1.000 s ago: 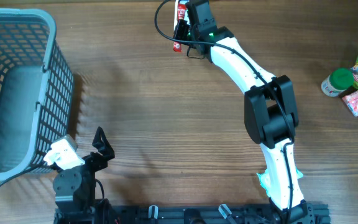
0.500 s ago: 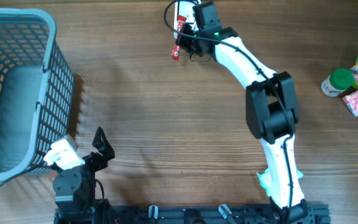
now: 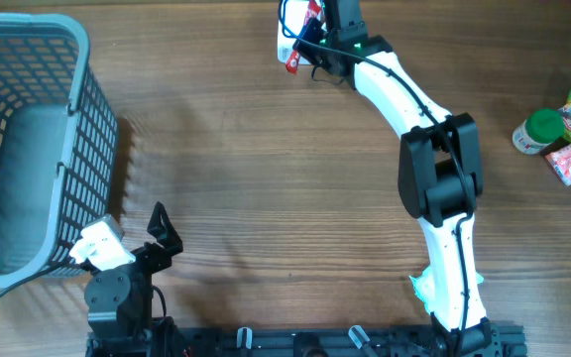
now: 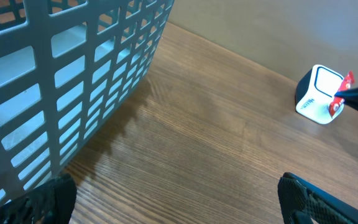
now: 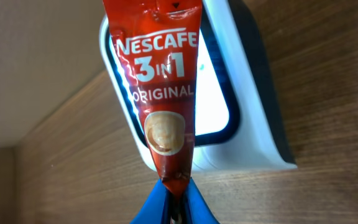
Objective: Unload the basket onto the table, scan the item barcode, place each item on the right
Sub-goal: 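Hold the Nescafe stick in front of the scanner, right gripper, then carry the Nescafe stick to the right table edge and release it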
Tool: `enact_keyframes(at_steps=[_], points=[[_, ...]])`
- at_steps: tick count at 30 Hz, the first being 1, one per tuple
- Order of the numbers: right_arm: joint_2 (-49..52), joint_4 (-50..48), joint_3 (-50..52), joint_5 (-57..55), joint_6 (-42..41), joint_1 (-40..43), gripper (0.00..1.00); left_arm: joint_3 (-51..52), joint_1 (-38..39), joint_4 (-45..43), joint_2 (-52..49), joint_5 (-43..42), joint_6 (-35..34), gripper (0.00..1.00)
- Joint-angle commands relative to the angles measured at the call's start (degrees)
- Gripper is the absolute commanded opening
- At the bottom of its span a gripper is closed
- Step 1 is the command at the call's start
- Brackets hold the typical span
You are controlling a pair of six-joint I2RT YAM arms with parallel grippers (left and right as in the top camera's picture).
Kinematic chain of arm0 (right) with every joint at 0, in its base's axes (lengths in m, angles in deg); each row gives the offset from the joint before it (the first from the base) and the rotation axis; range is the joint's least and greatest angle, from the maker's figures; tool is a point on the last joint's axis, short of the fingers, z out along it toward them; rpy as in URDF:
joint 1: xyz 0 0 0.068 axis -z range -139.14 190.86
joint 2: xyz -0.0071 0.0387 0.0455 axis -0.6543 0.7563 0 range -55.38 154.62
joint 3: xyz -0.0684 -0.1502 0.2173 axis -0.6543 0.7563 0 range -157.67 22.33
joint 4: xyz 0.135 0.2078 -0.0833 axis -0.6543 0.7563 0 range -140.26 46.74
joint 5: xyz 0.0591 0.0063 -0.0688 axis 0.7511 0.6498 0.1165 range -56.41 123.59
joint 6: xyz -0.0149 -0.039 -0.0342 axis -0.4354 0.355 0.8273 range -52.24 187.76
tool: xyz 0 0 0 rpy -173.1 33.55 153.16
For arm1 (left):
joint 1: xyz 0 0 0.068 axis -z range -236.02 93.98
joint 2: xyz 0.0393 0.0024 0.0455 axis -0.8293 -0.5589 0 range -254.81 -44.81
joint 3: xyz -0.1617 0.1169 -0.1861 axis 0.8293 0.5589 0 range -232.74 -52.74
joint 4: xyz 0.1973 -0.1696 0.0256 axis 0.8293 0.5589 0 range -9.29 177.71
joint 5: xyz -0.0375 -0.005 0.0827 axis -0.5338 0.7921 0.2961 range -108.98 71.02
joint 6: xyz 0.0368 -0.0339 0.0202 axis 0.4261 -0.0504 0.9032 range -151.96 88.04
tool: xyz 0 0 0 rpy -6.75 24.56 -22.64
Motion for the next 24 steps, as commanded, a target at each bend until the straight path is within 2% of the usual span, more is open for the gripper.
enact_keyframes(at_steps=[1,4,8,11,13,15,19,23,24], points=[[0.8,-0.3,-1.4,-7.5,3.3,-3.4,0.05,0.2,-0.3,-0.2,0.5,-0.5,-0.3,1.00],[0.7,6.7,-3.9,-12.9,3.3,-4.3,0.05,0.2,-0.3,-0.2,0.5,-0.5,-0.3,1.00],[-5.0,26.0,-9.9,-22.8,8.0,-1.4,0.05,0.2,-0.3,-0.2,0.5,-0.5,-0.3,1.00],[-13.7,40.2,-10.0,-31.9,9.5,3.9,0.05,0.2,-0.3,-0.2,0.5,-0.5,-0.3,1.00],[-15.0,47.1,-10.0,-36.6,9.7,9.0,0.05,0.2,-0.3,-0.2,0.5,-0.5,-0.3,1.00],[-14.4,48.5,-7.6,-39.3,10.4,15.6,0.05,0.2,-0.3,-0.2,0.5,-0.5,-0.3,1.00],[-11.2,38.6,1.3,-38.6,13.8,27.2,0.05,0.2,-0.3,-0.2,0.5,-0.5,-0.3,1.00],[-7.6,37.4,4.1,-38.3,12.9,35.8,0.05,0.2,-0.3,-0.2,0.5,-0.5,-0.3,1.00],[-7.7,37.3,3.9,-36.7,13.4,37.2,0.20,0.2,-0.3,-0.2,0.5,-0.5,-0.3,1.00]])
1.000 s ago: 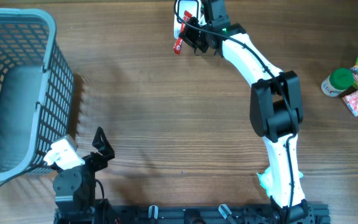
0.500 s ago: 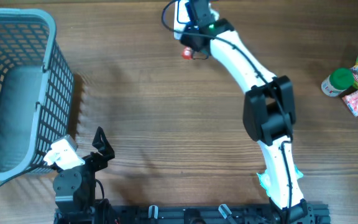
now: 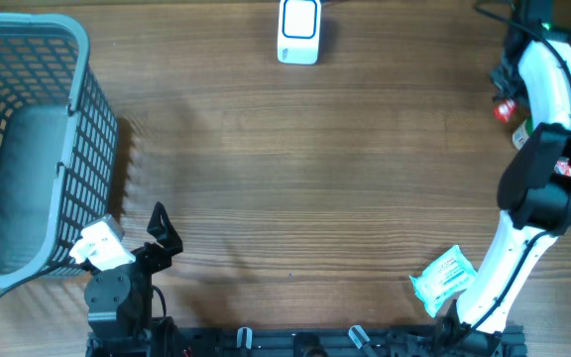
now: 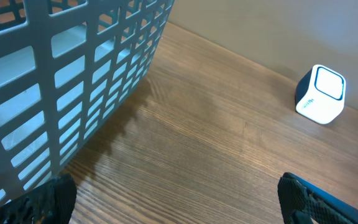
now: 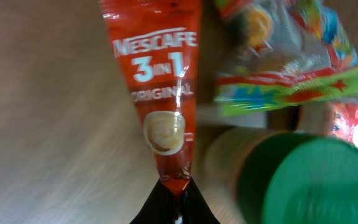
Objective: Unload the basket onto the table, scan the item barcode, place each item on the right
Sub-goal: 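Carry the Nescafe stick to the right table edge and release it, then move the right gripper down to the light-blue wipes pack and grasp it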
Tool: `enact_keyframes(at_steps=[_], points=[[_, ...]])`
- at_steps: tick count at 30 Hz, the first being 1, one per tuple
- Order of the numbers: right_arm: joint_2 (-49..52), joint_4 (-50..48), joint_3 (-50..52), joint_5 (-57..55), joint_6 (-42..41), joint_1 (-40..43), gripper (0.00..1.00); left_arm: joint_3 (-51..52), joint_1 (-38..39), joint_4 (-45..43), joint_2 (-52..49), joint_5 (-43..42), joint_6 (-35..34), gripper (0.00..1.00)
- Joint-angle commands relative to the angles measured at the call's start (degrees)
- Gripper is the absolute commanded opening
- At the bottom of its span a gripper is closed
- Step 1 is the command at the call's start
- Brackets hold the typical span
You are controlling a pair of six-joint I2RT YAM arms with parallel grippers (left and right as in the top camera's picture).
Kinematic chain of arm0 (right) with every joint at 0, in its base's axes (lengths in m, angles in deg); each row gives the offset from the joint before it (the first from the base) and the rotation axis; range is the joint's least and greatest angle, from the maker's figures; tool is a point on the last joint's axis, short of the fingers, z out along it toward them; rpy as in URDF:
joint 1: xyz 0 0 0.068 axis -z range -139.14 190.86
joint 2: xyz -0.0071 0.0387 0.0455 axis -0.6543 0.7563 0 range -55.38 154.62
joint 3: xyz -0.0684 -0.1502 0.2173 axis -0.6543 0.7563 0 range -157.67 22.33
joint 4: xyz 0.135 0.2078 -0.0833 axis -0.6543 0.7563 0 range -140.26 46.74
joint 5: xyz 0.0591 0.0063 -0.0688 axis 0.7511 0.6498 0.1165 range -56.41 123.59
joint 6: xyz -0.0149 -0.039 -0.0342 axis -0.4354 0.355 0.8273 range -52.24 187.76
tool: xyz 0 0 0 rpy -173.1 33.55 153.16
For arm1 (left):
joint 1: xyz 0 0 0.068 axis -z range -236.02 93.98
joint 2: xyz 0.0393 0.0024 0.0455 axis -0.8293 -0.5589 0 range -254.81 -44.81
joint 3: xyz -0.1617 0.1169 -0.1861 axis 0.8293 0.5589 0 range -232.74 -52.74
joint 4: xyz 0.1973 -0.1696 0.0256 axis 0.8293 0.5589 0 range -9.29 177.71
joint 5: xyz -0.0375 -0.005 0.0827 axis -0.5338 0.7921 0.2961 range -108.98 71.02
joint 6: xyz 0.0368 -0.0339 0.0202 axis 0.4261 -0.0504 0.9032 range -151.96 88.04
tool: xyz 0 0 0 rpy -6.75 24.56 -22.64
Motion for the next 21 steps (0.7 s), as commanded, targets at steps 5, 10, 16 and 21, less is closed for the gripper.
enact_keyframes(at_steps=[5,10,16,21], points=[[-7.4,0.6,-2.5,18.0,4.2,1.3,1.00,0.2,-0.3,-0.2,0.5,-0.5,-0.3,1.00],[-21.0,3.4,-2.5,23.0,0.9,-11.7,1.00,0.2,-0.3,-0.2,0.5,-0.5,-0.3,1.00],[-25.2,14.0,-1.2,23.1,-1.2,-32.7,1.00,0.2,-0.3,-0.2,0.5,-0.5,-0.3,1.00],[-25.2,20.8,6.3,23.1,1.2,-41.5,1.00,0.2,-0.3,-0.2,0.5,-0.5,-0.3,1.00]])
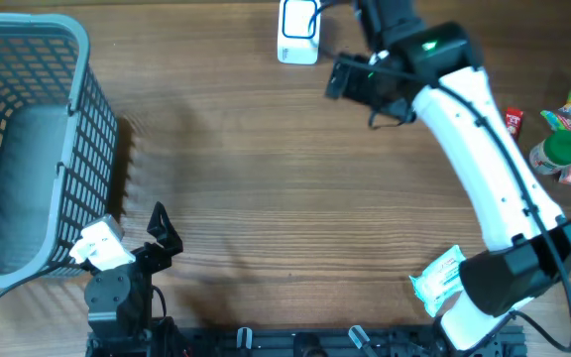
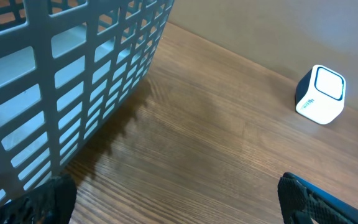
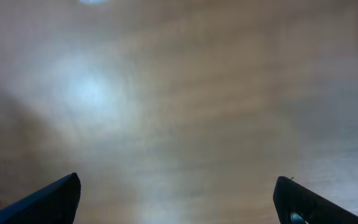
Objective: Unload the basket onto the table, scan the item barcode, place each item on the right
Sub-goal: 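Move the right gripper down to the light-blue wipes pack and grasp it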
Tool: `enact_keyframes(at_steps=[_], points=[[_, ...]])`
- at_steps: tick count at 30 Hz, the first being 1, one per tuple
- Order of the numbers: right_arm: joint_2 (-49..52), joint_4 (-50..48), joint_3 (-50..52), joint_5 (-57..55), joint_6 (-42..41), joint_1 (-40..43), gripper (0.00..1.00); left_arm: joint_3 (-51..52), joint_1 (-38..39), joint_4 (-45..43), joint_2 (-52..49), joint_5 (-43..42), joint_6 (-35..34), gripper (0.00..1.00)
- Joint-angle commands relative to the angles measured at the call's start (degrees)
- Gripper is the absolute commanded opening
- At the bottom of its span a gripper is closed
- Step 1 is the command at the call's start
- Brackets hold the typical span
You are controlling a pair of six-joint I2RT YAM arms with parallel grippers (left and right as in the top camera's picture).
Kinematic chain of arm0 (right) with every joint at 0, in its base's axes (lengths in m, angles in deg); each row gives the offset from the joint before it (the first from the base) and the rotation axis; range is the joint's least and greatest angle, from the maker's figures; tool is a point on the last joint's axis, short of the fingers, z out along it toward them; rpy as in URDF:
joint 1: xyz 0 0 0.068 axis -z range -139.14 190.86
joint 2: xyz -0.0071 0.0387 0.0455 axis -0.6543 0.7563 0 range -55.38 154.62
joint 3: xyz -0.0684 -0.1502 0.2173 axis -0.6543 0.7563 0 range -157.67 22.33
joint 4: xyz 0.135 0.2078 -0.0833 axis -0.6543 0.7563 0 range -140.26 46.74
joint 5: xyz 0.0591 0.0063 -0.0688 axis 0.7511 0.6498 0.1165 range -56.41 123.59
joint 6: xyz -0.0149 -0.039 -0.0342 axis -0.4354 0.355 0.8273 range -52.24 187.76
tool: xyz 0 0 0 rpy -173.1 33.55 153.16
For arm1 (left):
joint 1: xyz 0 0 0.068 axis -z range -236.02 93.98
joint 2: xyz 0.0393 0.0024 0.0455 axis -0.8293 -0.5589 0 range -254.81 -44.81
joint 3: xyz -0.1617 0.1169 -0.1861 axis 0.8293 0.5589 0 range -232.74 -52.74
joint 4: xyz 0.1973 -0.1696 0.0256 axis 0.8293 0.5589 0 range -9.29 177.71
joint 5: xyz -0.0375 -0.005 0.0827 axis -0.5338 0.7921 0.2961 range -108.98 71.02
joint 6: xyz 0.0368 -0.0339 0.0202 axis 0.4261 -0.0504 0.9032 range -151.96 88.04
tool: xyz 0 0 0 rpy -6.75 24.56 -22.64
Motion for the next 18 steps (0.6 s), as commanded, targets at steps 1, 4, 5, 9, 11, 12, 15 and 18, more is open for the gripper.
enact_keyframes(at_steps=[1,4,5,9,11,12,15,18], points=[[0.9,3.3,5.9,0.4,4.2,-3.8,1.00,0.2,-0.3,-0.2,0.5,-0.5,-0.3,1.00],[0.9,3.9,14.2,0.5,7.7,-6.1,1.00,0.2,-0.3,-0.2,0.5,-0.5,-0.3,1.00],[0.9,3.5,16.8,0.6,7.7,-6.3,1.00,0.2,-0.3,-0.2,0.5,-0.5,-0.3,1.00],[0.9,1.0,25.6,4.1,5.6,-6.3,1.00,0.2,-0.3,-0.2,0.5,-0.5,-0.3,1.00],[0.8,4.0,26.5,1.0,-2.6,-6.3,1.00,0.2,-0.3,-0.2,0.5,-0.5,-0.3,1.00],[0.8,7.4,26.5,-3.4,-9.8,-6.3,1.00,0.2,-0.3,-0.2,0.5,-0.5,-0.3,1.00],[0.6,17.6,26.8,-10.6,-25.9,-6.3,1.00,0.2,-0.3,-0.2,0.5,-0.5,-0.3,1.00],[-1.0,17.6,31.2,-10.3,-35.0,-5.3,1.00,0.2,-0.3,-0.2,0.5,-0.5,-0.3,1.00]])
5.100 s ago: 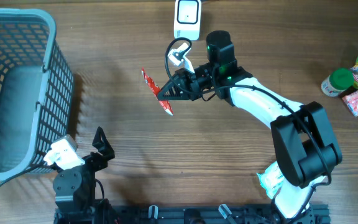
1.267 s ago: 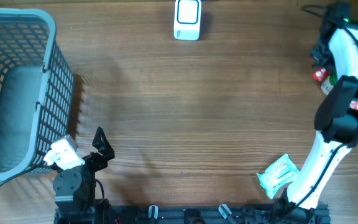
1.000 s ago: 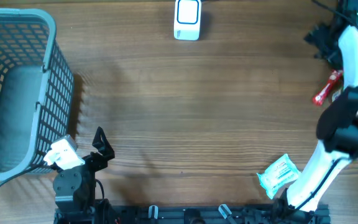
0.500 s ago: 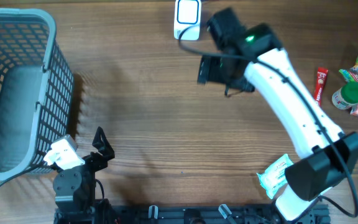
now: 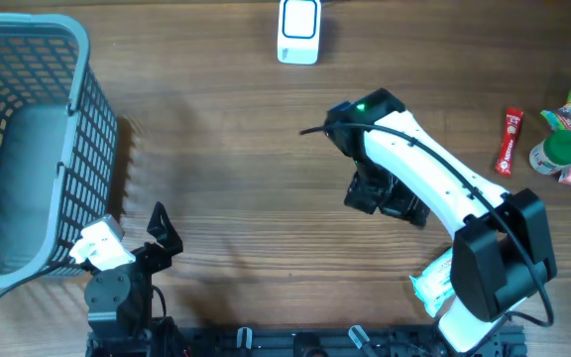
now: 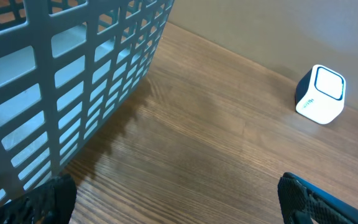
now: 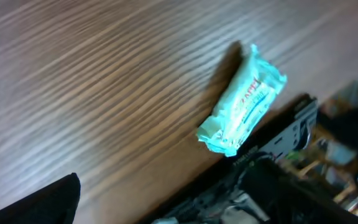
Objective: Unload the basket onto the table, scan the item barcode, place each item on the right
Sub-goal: 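Move the right gripper down to the light-blue wipes pack and grasp it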
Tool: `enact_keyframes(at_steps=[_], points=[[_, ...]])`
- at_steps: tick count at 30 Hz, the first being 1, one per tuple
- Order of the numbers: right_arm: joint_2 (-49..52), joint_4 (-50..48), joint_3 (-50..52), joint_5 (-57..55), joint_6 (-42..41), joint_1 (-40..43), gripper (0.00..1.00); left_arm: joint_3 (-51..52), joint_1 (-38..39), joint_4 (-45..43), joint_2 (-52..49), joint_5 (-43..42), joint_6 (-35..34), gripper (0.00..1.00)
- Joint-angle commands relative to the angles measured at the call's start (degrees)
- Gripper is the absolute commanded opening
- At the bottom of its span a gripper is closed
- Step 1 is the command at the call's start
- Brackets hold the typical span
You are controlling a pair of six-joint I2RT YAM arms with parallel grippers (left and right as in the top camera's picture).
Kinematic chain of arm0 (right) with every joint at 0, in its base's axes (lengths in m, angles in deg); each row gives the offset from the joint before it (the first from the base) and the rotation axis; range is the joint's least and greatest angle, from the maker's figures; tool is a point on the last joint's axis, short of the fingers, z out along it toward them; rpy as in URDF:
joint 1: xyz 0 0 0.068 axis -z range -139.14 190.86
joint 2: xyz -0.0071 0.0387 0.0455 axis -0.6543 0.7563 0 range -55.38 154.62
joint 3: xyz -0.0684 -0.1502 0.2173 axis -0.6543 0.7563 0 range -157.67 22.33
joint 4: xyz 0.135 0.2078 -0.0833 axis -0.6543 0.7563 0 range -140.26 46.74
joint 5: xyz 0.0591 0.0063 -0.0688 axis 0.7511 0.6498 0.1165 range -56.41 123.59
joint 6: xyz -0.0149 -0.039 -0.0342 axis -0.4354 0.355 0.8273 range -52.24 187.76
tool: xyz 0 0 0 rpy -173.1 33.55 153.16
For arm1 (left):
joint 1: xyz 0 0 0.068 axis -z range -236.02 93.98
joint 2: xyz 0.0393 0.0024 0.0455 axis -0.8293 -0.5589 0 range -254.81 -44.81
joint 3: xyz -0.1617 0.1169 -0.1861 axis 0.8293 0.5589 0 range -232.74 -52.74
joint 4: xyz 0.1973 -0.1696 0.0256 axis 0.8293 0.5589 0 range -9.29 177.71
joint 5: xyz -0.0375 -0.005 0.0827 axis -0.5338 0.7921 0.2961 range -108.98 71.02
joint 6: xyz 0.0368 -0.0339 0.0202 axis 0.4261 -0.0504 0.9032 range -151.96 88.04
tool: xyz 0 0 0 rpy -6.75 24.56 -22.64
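Observation:
The white barcode scanner [image 5: 298, 30] stands at the table's far edge and also shows in the left wrist view as the scanner [image 6: 321, 93]. A red Nescafe sachet [image 5: 509, 141] lies flat at the right, beside a green-lidded jar [image 5: 559, 151]. My right gripper [image 5: 380, 196] hangs open and empty over the middle of the table. Its camera faces a teal tissue packet [image 7: 244, 102] at the near edge; only one dark finger [image 7: 45, 202] shows. My left gripper [image 6: 179, 202] rests open and empty at the near left.
A grey plastic basket [image 5: 77, 99] fills the left side, close to my left gripper. A colourful snack bag and a small pink pack sit by the jar. The teal packet [image 5: 442, 276] lies beside the right arm's base.
My right gripper was open near the scanner at the far edge; now it is over the middle of the table, facing the teal packet. The sachet and left arm have not moved.
My right gripper first held the red sachet in front of the scanner's window. Then it held the sachet at the far right by the jar and snacks. After that the sachet lay on the table and the gripper was open near the scanner, now mid-table.

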Motion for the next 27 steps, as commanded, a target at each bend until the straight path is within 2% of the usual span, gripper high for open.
enact_keyframes(at_steps=[1,3,9,12,15,18,21,27], points=[[-1.5,0.0,5.0,-3.1,-13.6,1.9,1.00,0.2,-0.3,-0.2,0.5,-0.5,-0.3,1.00],[-2.2,-1.1,10.4,-2.7,-17.2,4.3,1.00,0.2,-0.3,-0.2,0.5,-0.5,-0.3,1.00],[-8.7,-19.2,25.9,8.0,-8.1,10.7,1.00,0.2,-0.3,-0.2,0.5,-0.5,-0.3,1.00],[-8.7,-28.3,34.6,10.4,-8.2,12.2,1.00,0.2,-0.3,-0.2,0.5,-0.5,-0.3,1.00],[-8.7,-32.7,41.2,11.1,-10.3,15.3,1.00,0.2,-0.3,-0.2,0.5,-0.5,-0.3,1.00],[-8.9,-33.0,42.0,12.0,-9.5,16.9,1.00,0.2,-0.3,-0.2,0.5,-0.5,-0.3,1.00],[-11.5,-29.1,38.1,12.8,-7.8,16.9,1.00,0.2,-0.3,-0.2,0.5,-0.5,-0.3,1.00],[-28.0,-18.6,34.7,11.1,-8.7,16.9,1.00,0.2,-0.3,-0.2,0.5,-0.5,-0.3,1.00]])
